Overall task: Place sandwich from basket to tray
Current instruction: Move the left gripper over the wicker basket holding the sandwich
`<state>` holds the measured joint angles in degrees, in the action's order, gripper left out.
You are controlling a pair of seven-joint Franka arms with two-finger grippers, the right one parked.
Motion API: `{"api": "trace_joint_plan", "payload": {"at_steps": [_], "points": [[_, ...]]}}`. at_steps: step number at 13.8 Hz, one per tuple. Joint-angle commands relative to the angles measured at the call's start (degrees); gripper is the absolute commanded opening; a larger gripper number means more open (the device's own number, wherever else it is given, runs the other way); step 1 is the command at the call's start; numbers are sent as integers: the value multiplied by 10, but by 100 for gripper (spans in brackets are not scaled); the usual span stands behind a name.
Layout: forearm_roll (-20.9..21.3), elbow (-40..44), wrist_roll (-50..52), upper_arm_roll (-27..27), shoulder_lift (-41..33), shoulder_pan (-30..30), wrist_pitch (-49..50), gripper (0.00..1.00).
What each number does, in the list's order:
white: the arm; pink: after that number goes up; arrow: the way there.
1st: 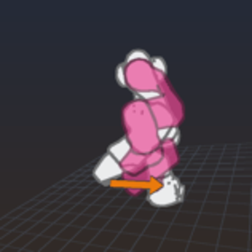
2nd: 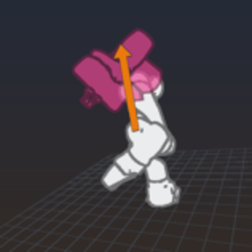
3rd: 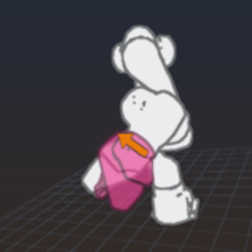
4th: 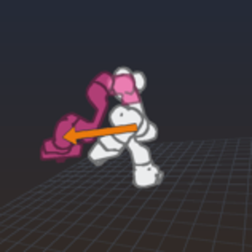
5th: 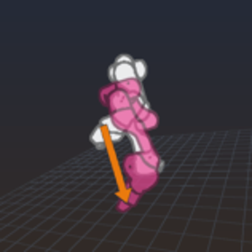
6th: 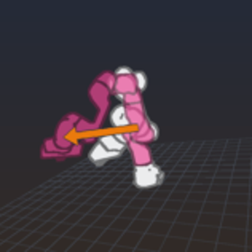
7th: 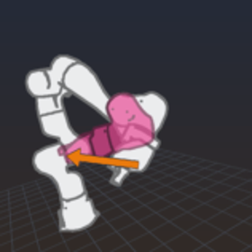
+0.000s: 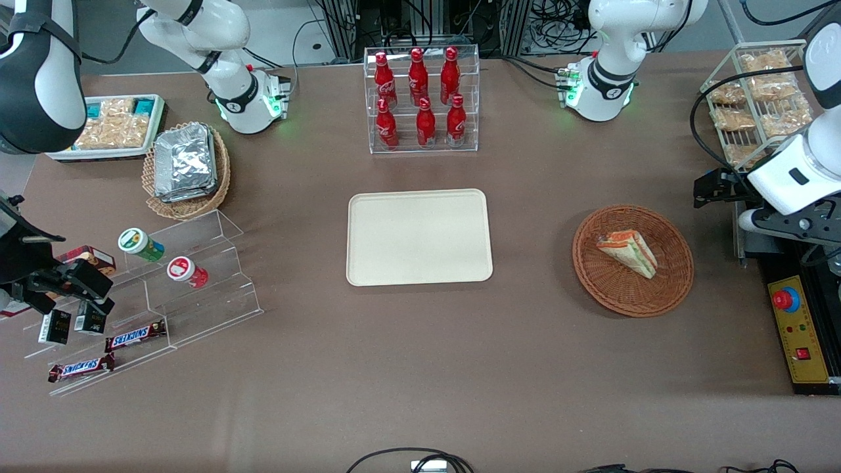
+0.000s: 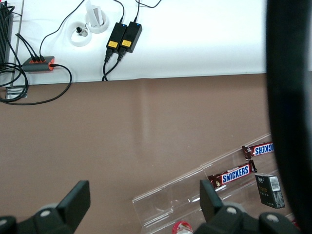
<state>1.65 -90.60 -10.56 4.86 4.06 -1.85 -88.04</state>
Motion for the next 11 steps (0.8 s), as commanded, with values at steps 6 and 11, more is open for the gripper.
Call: {"api": "trace_joint_plan", "payload": {"at_steps": [6,11], "points": [[11,9,14,-3,20,1,2,100],[23,-99,132,-3,15,0,-109,100]]}}
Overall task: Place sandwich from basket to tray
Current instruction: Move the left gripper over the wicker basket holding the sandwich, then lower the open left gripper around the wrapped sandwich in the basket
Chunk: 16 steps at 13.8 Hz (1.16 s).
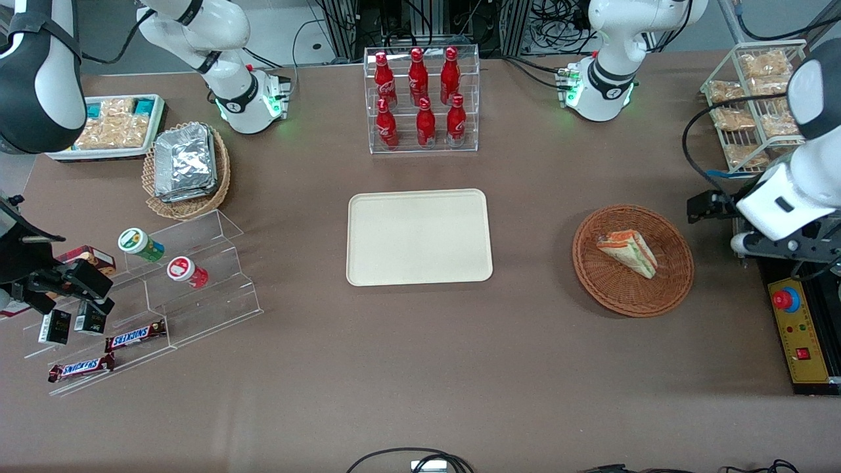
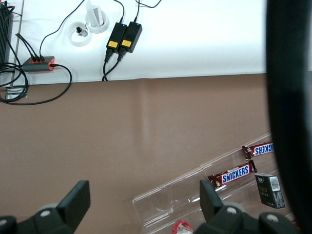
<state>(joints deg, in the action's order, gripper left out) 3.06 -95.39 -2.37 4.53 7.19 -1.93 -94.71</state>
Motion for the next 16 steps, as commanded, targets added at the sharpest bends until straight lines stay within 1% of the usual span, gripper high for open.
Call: {"api": "trace_joint_plan", "payload": {"at_steps": [1,6,10,12,16], "points": [[10,-74,67,0,-19,1,-66,100],[9,-168,152,0,-21,2,-156,100],[9,-267,248,3,-35,3,-269,100],[9,-291,280,5,-34,3,-300,100],[10,-311,341,6,-24,3,-330,100]]}}
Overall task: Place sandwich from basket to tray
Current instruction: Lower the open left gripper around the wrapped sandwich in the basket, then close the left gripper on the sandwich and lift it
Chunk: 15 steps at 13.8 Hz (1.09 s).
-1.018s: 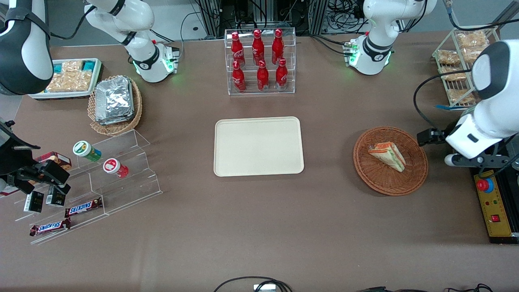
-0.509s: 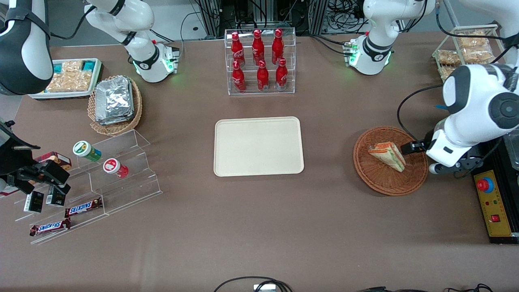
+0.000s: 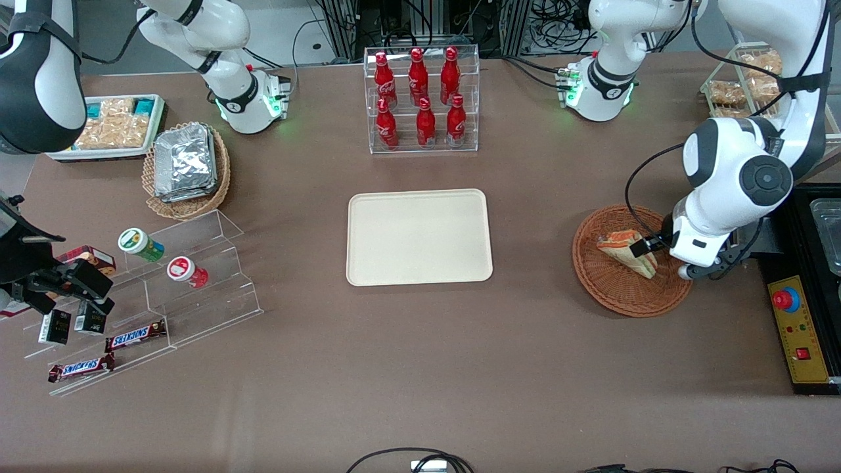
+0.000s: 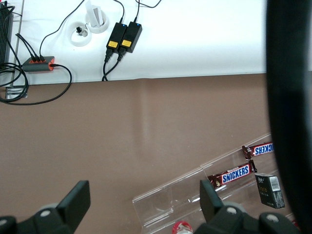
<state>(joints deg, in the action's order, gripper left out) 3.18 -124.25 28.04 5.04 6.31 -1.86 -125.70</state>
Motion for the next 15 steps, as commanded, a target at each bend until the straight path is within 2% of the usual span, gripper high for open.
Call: {"api": "trace_joint_plan", "payload": {"at_steps": [1,9,15], "points": [[9,-24,50,1,-10,3,-26,100],[9,-87,126,1,2,3,-115,100],[9,-127,159,0,40,3,-204,100]]}}
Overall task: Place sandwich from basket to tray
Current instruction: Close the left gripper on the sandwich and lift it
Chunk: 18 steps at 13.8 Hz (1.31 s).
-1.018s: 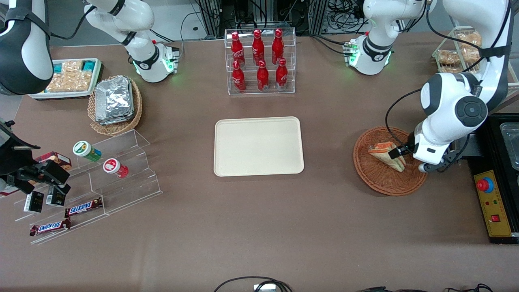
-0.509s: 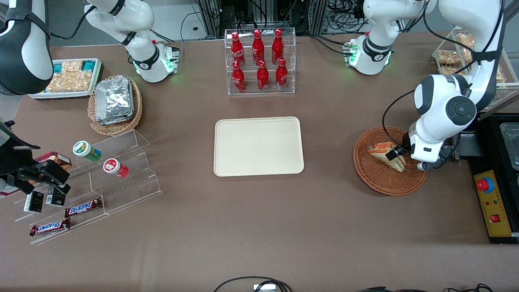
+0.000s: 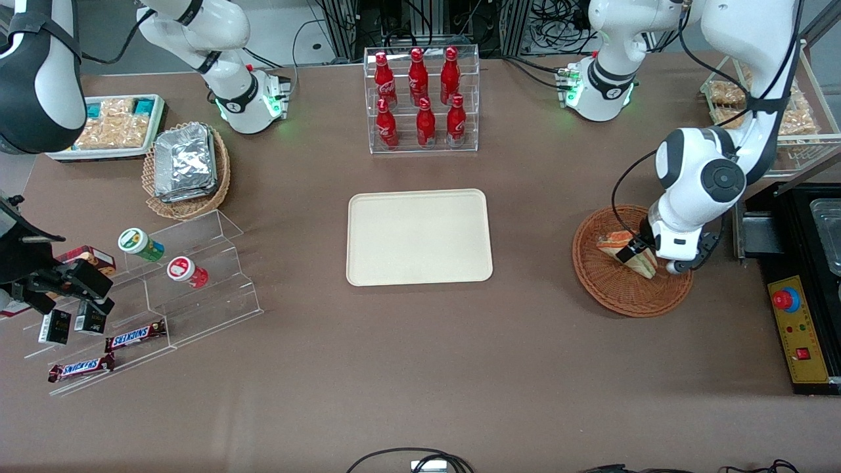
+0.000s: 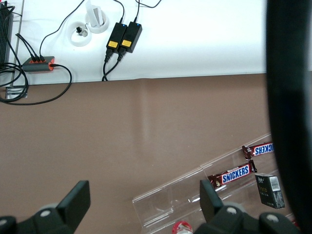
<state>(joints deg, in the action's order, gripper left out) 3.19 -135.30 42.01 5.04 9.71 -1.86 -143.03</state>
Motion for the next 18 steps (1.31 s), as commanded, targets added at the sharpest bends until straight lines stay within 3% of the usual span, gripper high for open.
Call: {"api": "trace_joint_plan", "payload": {"at_steps": [1,2,3,5,6,10,14,18], "points": [[9,-20,20,0,8,3,-37,100],[8,-20,24,0,15,3,-39,99],[9,-20,32,0,21,3,-45,85],[9,-20,38,0,25,3,-51,25],[9,-20,37,0,24,3,-50,0],[9,-16,28,0,-2,2,-31,0],[26,43,-49,5,-71,3,140,0],[26,165,-125,58,-69,2,289,0]]}}
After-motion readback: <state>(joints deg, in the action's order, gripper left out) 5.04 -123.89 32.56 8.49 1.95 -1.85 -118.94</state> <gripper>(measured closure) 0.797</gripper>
